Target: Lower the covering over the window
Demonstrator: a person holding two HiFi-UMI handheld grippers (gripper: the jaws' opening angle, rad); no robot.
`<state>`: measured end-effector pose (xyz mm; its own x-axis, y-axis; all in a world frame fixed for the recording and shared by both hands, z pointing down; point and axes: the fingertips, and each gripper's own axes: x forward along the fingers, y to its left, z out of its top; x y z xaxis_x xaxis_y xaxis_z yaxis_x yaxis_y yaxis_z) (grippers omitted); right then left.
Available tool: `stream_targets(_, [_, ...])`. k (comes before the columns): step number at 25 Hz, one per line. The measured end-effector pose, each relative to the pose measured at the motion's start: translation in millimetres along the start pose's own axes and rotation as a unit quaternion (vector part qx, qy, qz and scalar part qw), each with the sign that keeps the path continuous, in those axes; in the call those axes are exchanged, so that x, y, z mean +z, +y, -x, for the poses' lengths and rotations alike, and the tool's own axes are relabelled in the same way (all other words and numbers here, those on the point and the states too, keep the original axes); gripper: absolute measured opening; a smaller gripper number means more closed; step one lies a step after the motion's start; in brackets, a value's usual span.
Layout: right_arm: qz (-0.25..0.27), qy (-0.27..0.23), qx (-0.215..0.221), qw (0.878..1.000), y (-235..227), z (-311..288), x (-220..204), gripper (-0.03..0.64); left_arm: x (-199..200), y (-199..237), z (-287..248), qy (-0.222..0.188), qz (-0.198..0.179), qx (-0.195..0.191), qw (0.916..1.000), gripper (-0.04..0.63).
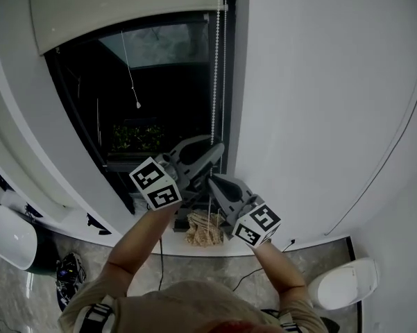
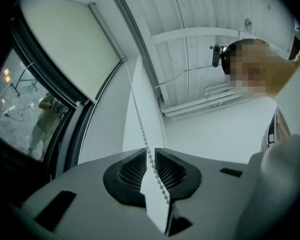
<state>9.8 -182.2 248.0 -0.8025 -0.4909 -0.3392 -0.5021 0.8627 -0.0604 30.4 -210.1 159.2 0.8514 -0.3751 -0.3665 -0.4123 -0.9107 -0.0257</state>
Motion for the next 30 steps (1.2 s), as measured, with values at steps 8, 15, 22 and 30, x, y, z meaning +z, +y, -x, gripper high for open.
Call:
stream_targets(8, [0.023, -0.002, -0.043, 0.999, 14.7, -6.0, -1.3, 0.015, 8.5, -6.1, 15.3, -0.006, 0.025, -0.046, 0.9986, 0.042])
stream_targets(15, [0.038, 0.018, -0.066, 0.997, 27.6, -3.8, -19.6, 0.015, -6.7, -8.9, 32.5, 0.010, 0.033, -0.063, 0.9974, 0.025])
stream_targets(22, [0.109, -0.005, -0.068, 0.992, 31.9, 20.8, -0.4, 0.127, -7.4, 10.4, 57.9, -0.015, 0.039, -0.037, 0.9985, 0.023])
stream_targets(30, [0.130, -0.047, -0.047, 0.989, 20.2, -12.6, 68.1, 0.129, -54.8, 0.8, 73.8, 0.022, 0.066, -0.032, 0.9971, 0.023])
